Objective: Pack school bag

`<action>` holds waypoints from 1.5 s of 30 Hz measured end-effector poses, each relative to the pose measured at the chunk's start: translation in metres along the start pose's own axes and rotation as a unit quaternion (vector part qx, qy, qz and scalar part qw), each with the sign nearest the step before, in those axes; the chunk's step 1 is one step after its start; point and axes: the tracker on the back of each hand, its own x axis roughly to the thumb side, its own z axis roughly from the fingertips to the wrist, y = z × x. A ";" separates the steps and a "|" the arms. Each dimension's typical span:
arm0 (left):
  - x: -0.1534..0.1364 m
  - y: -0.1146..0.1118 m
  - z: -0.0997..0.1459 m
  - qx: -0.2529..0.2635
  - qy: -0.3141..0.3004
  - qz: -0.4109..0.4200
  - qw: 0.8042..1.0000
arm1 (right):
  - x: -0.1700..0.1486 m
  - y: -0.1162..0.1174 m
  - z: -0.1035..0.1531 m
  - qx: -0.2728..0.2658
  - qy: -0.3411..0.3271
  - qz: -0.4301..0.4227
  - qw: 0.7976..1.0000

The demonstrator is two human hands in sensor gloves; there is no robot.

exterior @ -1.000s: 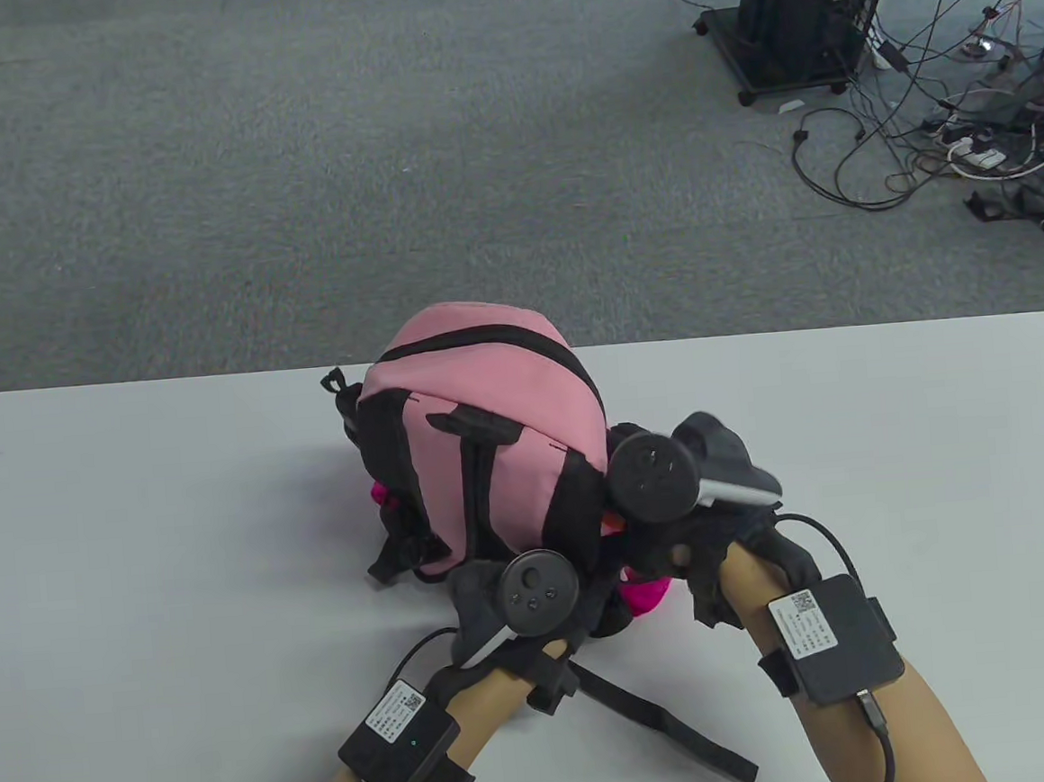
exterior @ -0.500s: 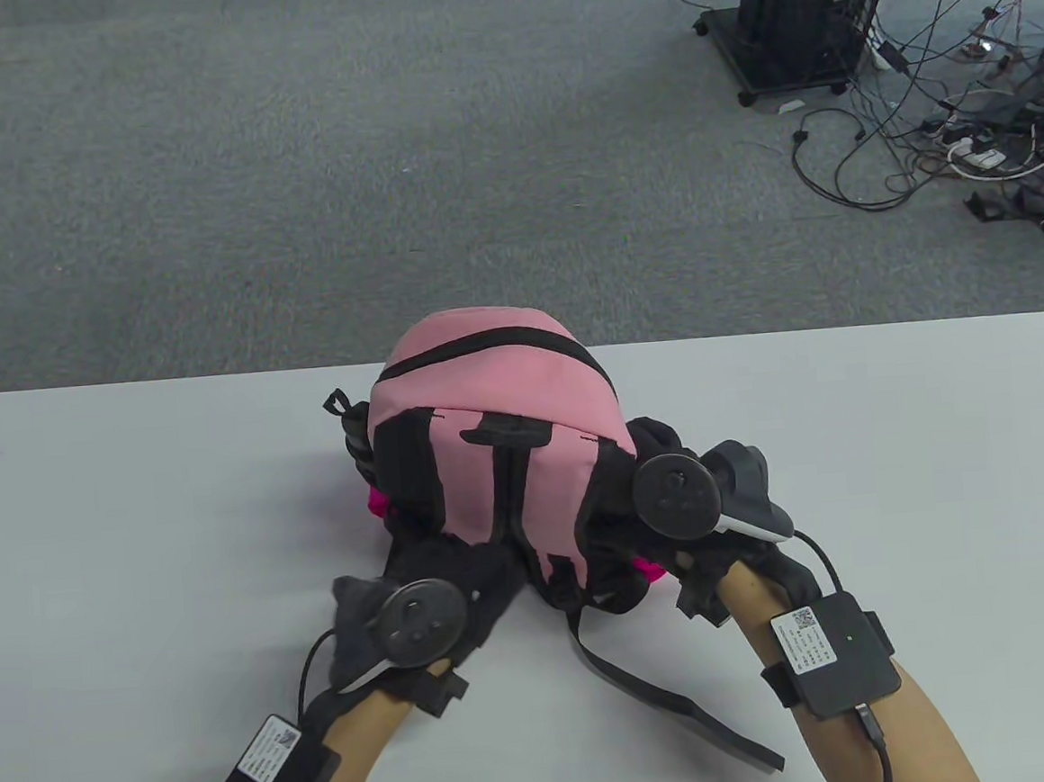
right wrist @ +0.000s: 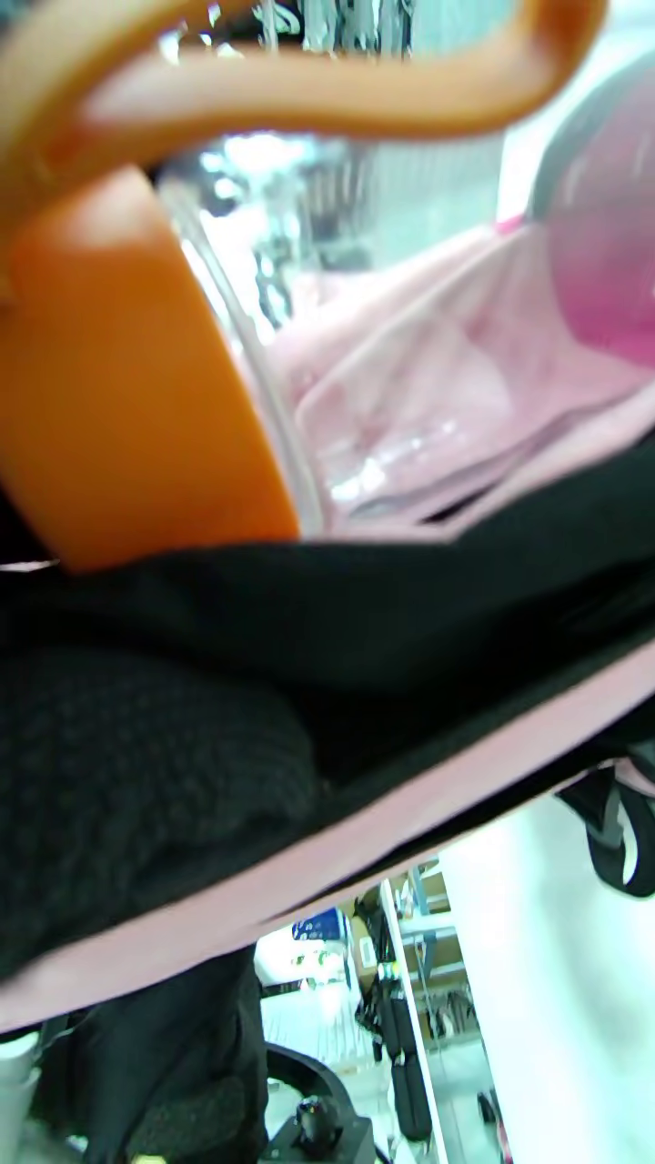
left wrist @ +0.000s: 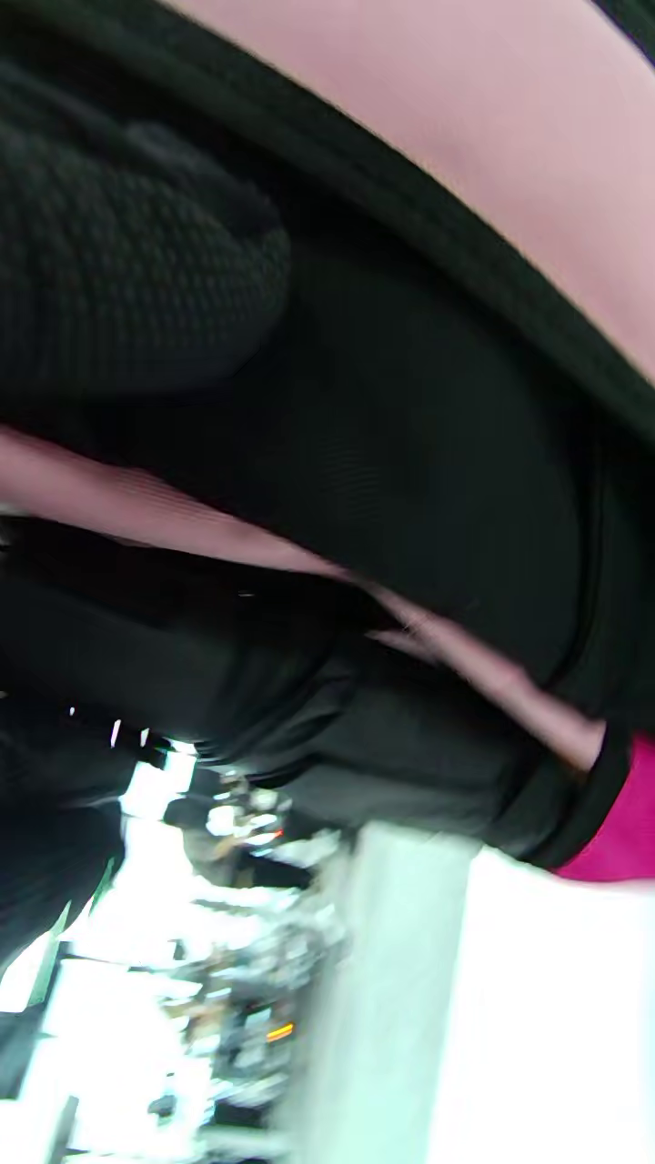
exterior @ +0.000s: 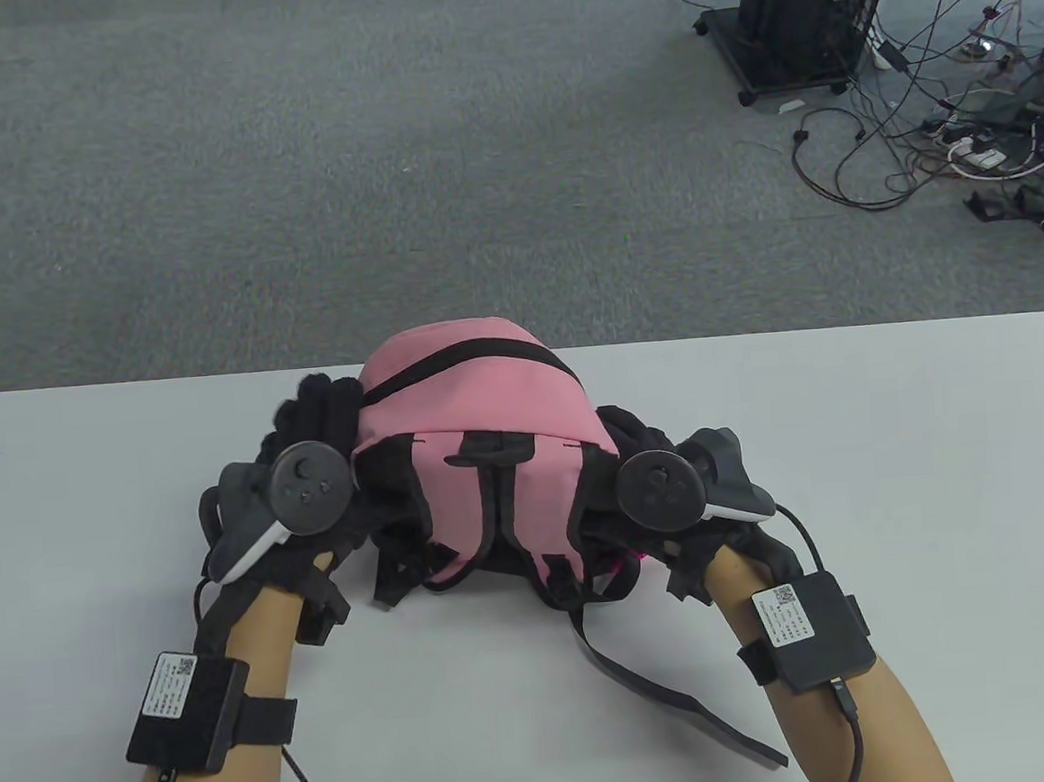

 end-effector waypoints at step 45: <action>0.066 0.008 0.157 0.154 -0.130 -0.216 0.955 | 0.032 -0.055 0.133 -0.104 0.034 0.111 0.988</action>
